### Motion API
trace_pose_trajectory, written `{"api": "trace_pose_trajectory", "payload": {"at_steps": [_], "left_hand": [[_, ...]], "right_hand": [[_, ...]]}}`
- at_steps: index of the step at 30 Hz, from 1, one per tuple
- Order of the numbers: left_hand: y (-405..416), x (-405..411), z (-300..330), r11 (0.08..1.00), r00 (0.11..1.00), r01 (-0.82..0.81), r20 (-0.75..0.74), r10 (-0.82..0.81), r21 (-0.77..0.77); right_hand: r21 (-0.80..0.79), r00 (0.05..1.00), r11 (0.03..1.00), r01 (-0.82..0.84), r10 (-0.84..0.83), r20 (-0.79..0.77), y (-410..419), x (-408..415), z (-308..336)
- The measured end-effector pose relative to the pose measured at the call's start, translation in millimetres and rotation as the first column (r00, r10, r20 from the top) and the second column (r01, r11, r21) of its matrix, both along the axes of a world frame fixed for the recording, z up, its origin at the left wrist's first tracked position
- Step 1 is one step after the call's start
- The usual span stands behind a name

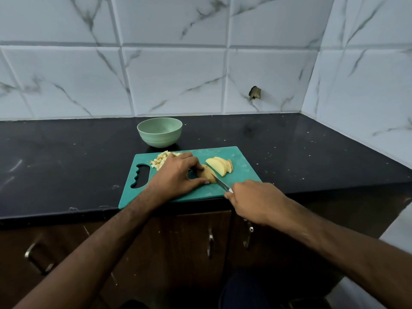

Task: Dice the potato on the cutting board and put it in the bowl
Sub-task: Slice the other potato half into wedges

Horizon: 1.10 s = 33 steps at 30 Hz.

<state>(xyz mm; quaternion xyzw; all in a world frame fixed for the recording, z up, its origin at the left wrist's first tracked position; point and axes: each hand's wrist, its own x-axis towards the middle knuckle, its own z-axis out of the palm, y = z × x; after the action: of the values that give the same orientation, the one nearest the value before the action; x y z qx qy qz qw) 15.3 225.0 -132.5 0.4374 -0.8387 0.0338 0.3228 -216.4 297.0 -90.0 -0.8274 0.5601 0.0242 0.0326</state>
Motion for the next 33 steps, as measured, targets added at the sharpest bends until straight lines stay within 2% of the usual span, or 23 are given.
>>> {"api": "trace_pose_trajectory", "payload": {"at_steps": [4, 9, 13, 17, 27, 33], "left_hand": [[-0.3, 0.8, 1.5, 1.000, 1.000, 0.010, -0.029, -0.010, 0.013], [1.8, -2.6, 1.2, 1.000, 0.999, 0.007, -0.047, -0.006, 0.020], [2.6, -2.7, 2.7, 0.999, 0.999, 0.002, -0.039, 0.000, 0.033], [1.1, -1.7, 2.4, 1.000, 0.999, 0.006, -0.038, -0.006, 0.012], [3.4, -1.3, 1.8, 0.999, 0.999, -0.044, 0.001, 0.044, 0.000], [6.0, -1.2, 1.4, 0.999, 0.999, -0.045, 0.003, 0.046, -0.022]], "right_hand": [[-0.032, 0.999, 0.999, -0.005, 0.004, -0.039, 23.1, -22.2, -1.8], [-0.086, 0.994, 0.996, 0.029, -0.038, -0.103, 9.1, -24.7, 12.4], [-0.110, 0.996, 0.992, 0.066, -0.073, -0.058, -0.3, -21.2, 27.9], [-0.082, 0.997, 0.996, 0.036, -0.041, -0.064, 7.0, -12.3, 25.7], [-0.163, 0.989, 0.987, -0.014, -0.010, -0.145, 16.8, -5.3, 20.4], [-0.157, 0.989, 0.988, -0.017, -0.007, -0.150, 19.9, 0.0, 19.1]]}}
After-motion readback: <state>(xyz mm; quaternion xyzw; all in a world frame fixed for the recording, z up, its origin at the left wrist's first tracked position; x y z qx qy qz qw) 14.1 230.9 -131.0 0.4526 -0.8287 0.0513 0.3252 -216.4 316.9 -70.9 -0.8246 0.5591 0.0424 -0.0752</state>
